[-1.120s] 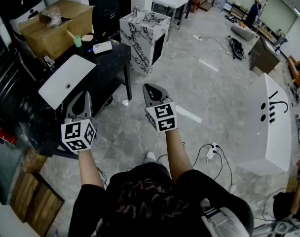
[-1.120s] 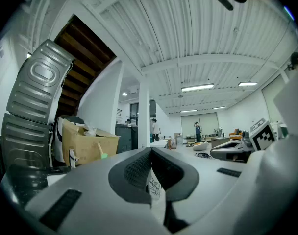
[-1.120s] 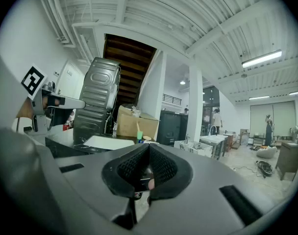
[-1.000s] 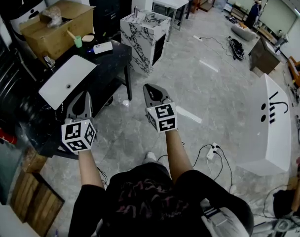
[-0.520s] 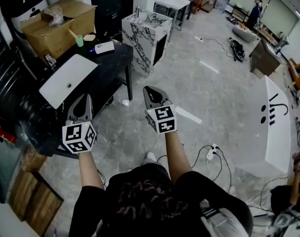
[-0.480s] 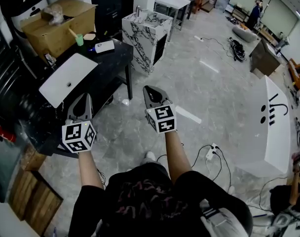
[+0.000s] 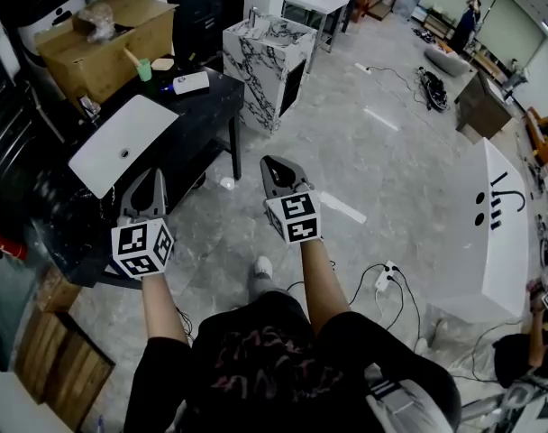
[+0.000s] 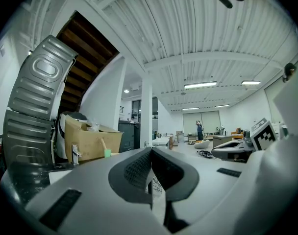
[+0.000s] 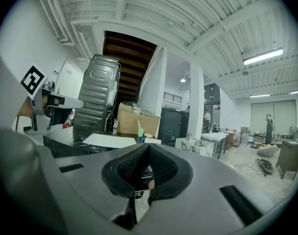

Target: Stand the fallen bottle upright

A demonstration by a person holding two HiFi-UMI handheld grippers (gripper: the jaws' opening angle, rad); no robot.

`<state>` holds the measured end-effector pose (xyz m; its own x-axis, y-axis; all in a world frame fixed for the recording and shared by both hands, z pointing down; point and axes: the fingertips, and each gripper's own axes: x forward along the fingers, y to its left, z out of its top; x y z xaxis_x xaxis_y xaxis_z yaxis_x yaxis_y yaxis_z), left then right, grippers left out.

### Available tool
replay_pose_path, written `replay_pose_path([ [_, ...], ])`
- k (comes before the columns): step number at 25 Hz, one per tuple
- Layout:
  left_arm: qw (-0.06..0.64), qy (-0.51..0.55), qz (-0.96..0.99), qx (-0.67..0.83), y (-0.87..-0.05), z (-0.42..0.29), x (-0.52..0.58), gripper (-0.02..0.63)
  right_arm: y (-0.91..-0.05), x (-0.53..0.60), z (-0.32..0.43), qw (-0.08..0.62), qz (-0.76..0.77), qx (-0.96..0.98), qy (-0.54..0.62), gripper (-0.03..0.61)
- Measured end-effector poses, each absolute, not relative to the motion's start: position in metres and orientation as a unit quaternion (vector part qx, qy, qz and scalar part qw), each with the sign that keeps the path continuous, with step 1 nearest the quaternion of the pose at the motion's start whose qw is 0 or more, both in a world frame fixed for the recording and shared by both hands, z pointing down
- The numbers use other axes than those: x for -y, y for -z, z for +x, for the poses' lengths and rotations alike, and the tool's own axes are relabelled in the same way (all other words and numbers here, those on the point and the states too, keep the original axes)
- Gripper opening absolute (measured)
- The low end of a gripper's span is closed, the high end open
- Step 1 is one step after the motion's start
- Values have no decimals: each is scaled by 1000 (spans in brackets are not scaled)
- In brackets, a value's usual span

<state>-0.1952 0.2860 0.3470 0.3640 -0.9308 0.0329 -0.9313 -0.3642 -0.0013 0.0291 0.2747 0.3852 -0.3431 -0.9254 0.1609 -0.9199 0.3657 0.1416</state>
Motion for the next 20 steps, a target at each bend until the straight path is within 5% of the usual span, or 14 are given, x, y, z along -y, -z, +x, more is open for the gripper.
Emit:
replay_pose_path([
  [20, 42, -51, 808, 585, -387, -198, -106, 17, -426, -80, 28, 134, 535, 834, -11, 15],
])
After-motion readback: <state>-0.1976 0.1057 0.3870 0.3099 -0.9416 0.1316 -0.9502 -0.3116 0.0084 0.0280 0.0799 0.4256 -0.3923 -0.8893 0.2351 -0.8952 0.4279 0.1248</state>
